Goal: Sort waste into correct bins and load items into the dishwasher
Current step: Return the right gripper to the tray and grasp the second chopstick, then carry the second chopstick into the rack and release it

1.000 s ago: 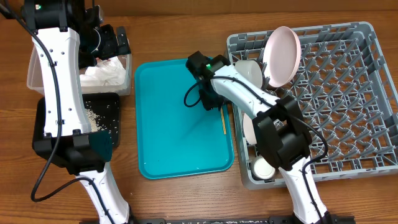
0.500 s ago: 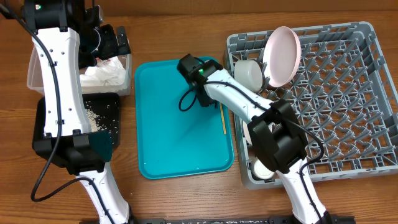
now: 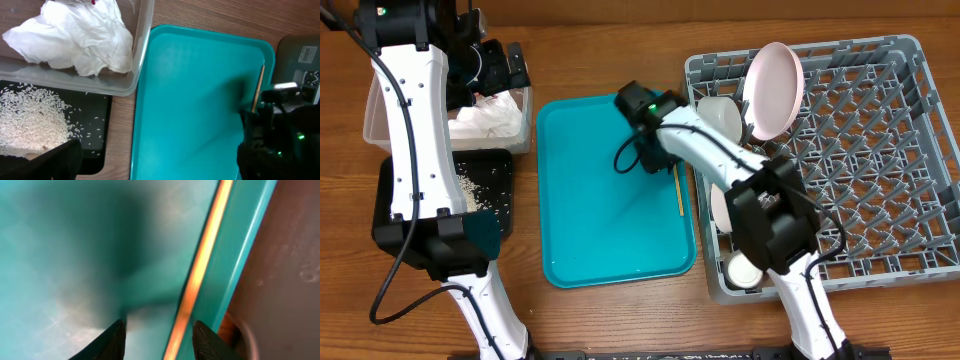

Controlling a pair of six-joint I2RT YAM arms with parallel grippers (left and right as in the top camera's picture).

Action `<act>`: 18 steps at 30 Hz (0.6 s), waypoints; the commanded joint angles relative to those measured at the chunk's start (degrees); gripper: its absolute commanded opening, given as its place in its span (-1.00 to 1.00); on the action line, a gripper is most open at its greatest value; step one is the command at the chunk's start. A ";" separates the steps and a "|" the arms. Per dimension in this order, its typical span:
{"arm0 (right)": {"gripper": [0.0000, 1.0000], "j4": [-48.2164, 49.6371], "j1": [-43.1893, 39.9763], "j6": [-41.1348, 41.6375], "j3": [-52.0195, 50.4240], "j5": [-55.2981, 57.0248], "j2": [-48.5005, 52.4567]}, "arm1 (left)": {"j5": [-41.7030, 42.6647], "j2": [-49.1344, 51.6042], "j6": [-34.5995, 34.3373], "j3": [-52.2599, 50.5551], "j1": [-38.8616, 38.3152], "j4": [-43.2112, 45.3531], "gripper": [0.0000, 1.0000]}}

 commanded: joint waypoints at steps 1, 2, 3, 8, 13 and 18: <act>-0.10 -0.46 -1.36 0.83 0.81 -3.76 1.70 | 0.63 -0.57 -0.37 0.11 -0.09 -0.13 1.00; -0.09 -0.68 -1.49 0.79 0.79 -4.37 1.86 | 0.63 -0.57 -0.37 0.11 -0.09 -0.13 1.00; -0.10 -1.05 -1.57 0.59 0.79 -4.96 1.90 | 0.63 -0.57 -0.37 0.11 -0.09 -0.15 1.00; -0.29 -3.23 -1.27 -0.33 0.42 -7.41 1.90 | 0.63 -0.57 -0.37 0.11 -0.09 -0.13 1.00; -0.88 -5.84 -0.24 -0.22 0.42 -9.57 1.90 | 0.63 -0.57 -0.37 0.11 -0.09 -0.13 1.00; -0.92 -7.02 0.22 0.96 2.82 -9.42 1.57 | 0.63 -0.57 -0.37 0.11 -0.09 -0.13 1.00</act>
